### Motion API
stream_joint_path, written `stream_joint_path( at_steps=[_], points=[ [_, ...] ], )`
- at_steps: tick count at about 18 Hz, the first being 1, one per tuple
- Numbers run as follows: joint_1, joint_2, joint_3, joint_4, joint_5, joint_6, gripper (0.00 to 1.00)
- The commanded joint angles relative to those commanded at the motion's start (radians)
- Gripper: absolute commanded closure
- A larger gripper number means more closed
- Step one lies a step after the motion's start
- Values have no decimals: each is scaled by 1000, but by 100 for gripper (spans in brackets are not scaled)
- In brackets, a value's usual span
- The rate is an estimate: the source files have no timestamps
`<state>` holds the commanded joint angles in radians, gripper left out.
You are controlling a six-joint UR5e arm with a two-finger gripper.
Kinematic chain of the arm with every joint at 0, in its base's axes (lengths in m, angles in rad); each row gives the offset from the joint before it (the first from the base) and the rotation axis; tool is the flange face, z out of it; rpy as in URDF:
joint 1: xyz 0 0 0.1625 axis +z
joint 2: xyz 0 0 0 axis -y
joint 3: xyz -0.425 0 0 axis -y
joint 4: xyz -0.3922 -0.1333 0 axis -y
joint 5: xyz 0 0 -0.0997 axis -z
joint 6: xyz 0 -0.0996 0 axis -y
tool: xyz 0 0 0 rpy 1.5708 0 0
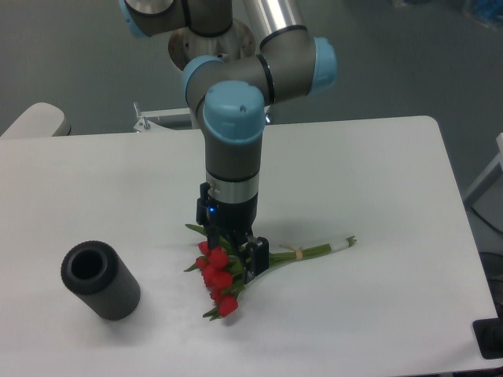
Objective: Pick up the flowers from the table
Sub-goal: 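Close the gripper around the green tulip stems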
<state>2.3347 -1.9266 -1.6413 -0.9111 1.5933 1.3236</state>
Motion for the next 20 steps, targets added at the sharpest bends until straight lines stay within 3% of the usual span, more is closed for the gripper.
stream_joint_path(
  at_steps=[6, 20],
  points=[
    [8, -98, 1, -18, 59, 16, 0],
    [17, -138, -81, 9, 74, 65, 0]
  ],
)
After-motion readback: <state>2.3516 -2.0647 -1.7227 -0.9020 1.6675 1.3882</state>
